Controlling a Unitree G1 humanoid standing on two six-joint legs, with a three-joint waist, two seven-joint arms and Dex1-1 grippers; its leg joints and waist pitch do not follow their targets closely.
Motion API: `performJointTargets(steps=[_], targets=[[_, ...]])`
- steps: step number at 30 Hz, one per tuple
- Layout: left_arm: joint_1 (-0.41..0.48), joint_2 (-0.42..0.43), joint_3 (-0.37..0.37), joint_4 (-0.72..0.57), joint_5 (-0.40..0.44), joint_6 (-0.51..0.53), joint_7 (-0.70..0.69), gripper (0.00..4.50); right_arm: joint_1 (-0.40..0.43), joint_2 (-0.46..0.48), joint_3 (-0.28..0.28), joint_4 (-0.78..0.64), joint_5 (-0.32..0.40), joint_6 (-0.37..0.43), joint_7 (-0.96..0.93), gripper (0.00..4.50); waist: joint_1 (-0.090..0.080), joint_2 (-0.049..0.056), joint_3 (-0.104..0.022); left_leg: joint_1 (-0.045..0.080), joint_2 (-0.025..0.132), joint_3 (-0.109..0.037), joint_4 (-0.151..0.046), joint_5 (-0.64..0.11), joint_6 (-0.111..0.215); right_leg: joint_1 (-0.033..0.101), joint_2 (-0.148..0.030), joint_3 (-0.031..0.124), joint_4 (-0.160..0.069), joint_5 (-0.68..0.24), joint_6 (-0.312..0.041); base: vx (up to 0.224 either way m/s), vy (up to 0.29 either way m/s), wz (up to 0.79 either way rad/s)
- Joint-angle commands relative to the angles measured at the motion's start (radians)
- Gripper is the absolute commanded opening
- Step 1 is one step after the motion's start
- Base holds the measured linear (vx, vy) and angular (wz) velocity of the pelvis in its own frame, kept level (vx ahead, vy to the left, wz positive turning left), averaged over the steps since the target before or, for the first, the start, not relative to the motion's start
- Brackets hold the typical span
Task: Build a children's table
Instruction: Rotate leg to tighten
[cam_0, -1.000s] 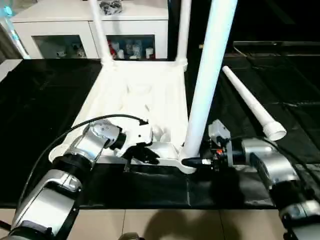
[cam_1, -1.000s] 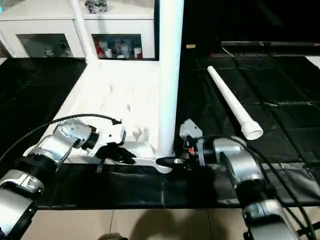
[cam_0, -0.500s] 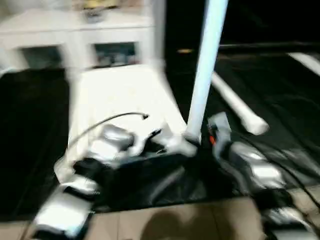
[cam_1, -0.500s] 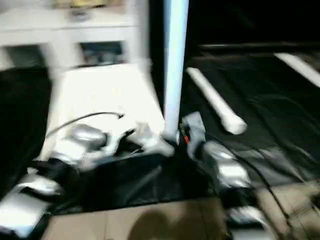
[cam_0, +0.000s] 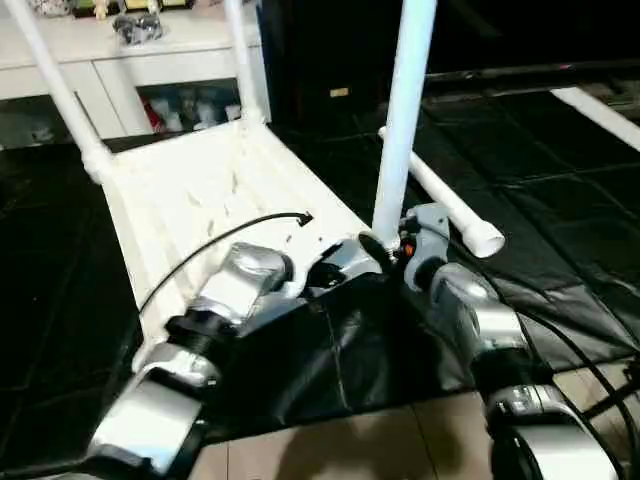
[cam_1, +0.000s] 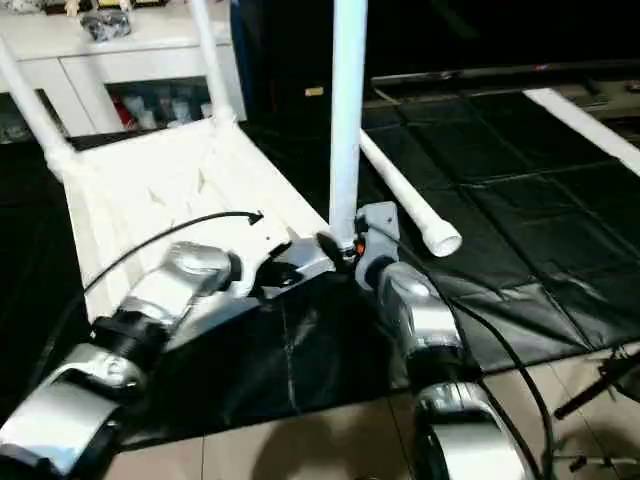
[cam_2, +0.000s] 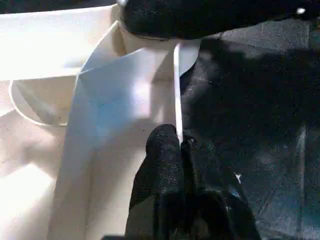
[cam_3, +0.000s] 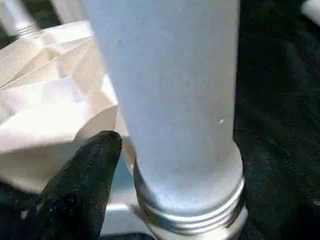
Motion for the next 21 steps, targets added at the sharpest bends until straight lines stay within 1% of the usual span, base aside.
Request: performJointTargets(steps=[1,2,4,5,6,7,8,9,10,11,12,13,14,16,17,18,19,20,21], targets=[[-0.006,0.001,-0.02,-0.045,-0.007,-0.047,-0.034,0.0,0.04,0.019,0.078,0.004,0.004,0.021,0.097,4.08,0.011,-0.002,-0.084,-0.013,0.05,-0.013,-0.059,-0.087,0.108,0.068,-0.091,0.083,-0.05,-0.153,-0.148,0.0,0.0,0.0],[0.002,0.027,-0.025,-0.044,-0.007,-0.065,-0.076,0.0,0.06,-0.024,0.068,-0.031,0.018,0.012,0.159,4.14,0.015,-0.003,-0.085,-0.015,0.051,-0.011,-0.056,-0.057,0.124,0.066,-0.091,0.084,-0.045,-0.114,-0.154,0.0,0.0,0.0],[0.008,0.051,-0.029,-0.042,-0.01,-0.086,-0.114,0.0,0.079,-0.065,0.063,-0.07,0.031,0.01,0.228,4.35,0.024,-0.002,-0.083,-0.013,0.051,-0.007,-0.054,-0.062,0.135,0.064,-0.087,0.083,-0.046,-0.119,-0.153,0.0,0.0,0.0],[0.011,0.061,-0.033,-0.041,-0.012,-0.101,-0.129,0.0,0.087,-0.081,0.062,-0.086,0.037,0.01,0.256,4.44,0.031,-0.001,-0.085,-0.012,0.053,-0.008,-0.054,-0.063,0.138,0.065,-0.087,0.082,-0.046,-0.128,-0.149,0.0,0.0,0.0],[0.014,0.071,-0.037,-0.038,-0.013,-0.12,-0.147,0.0,0.095,-0.103,0.064,-0.103,0.042,0.005,0.291,4.44,0.035,0.0,-0.085,-0.011,0.057,-0.007,-0.055,-0.061,0.137,0.06,-0.086,0.082,-0.045,-0.133,-0.15,0.0,0.0,0.0],[0.02,0.09,-0.043,-0.033,-0.019,-0.152,-0.19,0.0,0.106,-0.145,0.067,-0.133,0.053,0.003,0.354,4.44,0.039,-0.001,-0.084,-0.011,0.057,-0.007,-0.054,-0.063,0.137,0.06,-0.085,0.081,-0.046,-0.14,-0.147,0.0,0.0,0.0],[0.023,0.1,-0.047,-0.03,-0.026,-0.169,-0.214,0.0,0.111,-0.168,0.07,-0.145,0.058,0.0,0.387,4.44,0.047,-0.003,-0.086,-0.011,0.058,-0.007,-0.053,-0.065,0.135,0.061,-0.086,0.083,-0.045,-0.149,-0.14,0.0,0.0,0.0],[0.025,0.108,-0.052,-0.028,-0.026,-0.184,-0.231,0.0,0.113,-0.185,0.071,-0.155,0.064,0.0,0.413,4.44,0.049,-0.004,-0.085,-0.014,0.057,-0.006,-0.052,-0.069,0.135,0.06,-0.085,0.083,-0.045,-0.154,-0.14,0.0,0.0,0.0],[0.027,0.117,-0.058,-0.025,-0.027,-0.2,-0.249,0.0,0.115,-0.202,0.073,-0.164,0.07,0.001,0.44,4.44,0.055,-0.003,-0.087,-0.011,0.057,-0.004,-0.05,-0.07,0.133,0.055,-0.084,0.084,-0.044,-0.156,-0.14,0.0,0.0,0.0],[0.033,0.138,-0.071,-0.023,-0.031,-0.237,-0.306,0.0,0.117,-0.244,0.077,-0.191,0.091,0.013,0.513,4.44,0.06,-0.007,-0.087,-0.015,0.056,-0.004,-0.048,-0.067,0.138,0.055,-0.083,0.087,-0.038,-0.147,-0.139,0.0,0.0,0.0],[0.034,0.143,-0.074,-0.023,-0.032,-0.243,-0.319,0.0,0.117,-0.253,0.078,-0.197,0.096,0.016,0.531,4.44,0.065,-0.005,-0.082,-0.014,0.056,-0.001,-0.05,-0.09,0.136,0.051,-0.082,0.086,-0.044,-0.184,-0.131,0.0,0.0,0.0],[0.036,0.168,-0.092,-0.021,-0.029,-0.269,-0.38,0.0,0.116,-0.296,0.089,-0.232,0.119,0.034,0.619,4.44,0.073,-0.007,-0.082,-0.008,0.054,0.002,-0.05,-0.111,0.128,0.05,-0.082,0.087,-0.051,-0.231,-0.118,0.0,0.0,0.0],[0.036,0.169,-0.092,-0.02,-0.029,-0.271,-0.382,0.0,0.115,-0.298,0.09,-0.234,0.121,0.036,0.623,4.44,0.076,-0.007,-0.081,-0.007,0.054,0.003,-0.051,-0.116,0.124,0.049,-0.082,0.088,-0.051,-0.243,-0.116,0.0,0.0,0.0],[0.032,0.191,-0.108,-0.012,-0.028,-0.297,-0.43,0.0,0.101,-0.333,0.106,-0.254,0.138,0.065,0.711,4.44,0.082,-0.008,-0.081,-0.006,0.056,0.004,-0.052,-0.118,0.12,0.047,-0.079,0.09,-0.051,-0.253,-0.115,0.0,0.0,0.0],[0.031,0.195,-0.112,-0.01,-0.027,-0.304,-0.442,0.0,0.097,-0.339,0.111,-0.254,0.14,0.069,0.727,4.44,0.085,-0.012,-0.079,-0.008,0.056,0.004,-0.054,-0.119,0.117,0.047,-0.078,0.091,-0.051,-0.272,-0.112,0.0,0.0,0.0],[0.031,0.21,-0.126,-0.008,-0.024,-0.326,-0.478,0.0,0.081,-0.351,0.127,-0.246,0.141,0.081,0.768,4.44,0.092,-0.011,-0.081,-0.005,0.054,0.008,-0.053,-0.118,0.113,0.045,-0.08,0.094,-0.053,-0.288,-0.109,0.0,0.0,0.0],[0.031,0.215,-0.131,-0.007,-0.022,-0.336,-0.491,0.0,0.074,-0.355,0.134,-0.242,0.14,0.083,0.782,4.44,0.095,-0.01,-0.081,-0.003,0.054,0.008,-0.053,-0.116,0.112,0.043,-0.08,0.096,-0.054,-0.29,-0.111,0.0,0.0,0.0],[0.03,0.233,-0.149,-0.003,-0.013,-0.366,-0.529,0.0,0.048,-0.363,0.164,-0.225,0.132,0.092,0.832,4.44,0.097,-0.014,-0.083,-0.004,0.055,0.008,-0.053,-0.105,0.113,0.042,-0.079,0.097,-0.049,-0.277,-0.118,0.0,0.0,0.0],[0.03,0.233,-0.149,-0.003,-0.013,-0.366,-0.529,0.0,0.048,-0.363,0.164,-0.225,0.132,0.092,0.832,4.44,0.098,-0.012,-0.084,-0.004,0.055,0.008,-0.052,-0.1,0.114,0.042,-0.079,0.098,-0.047,-0.267,-0.121,0.0,0.0,0.0]])
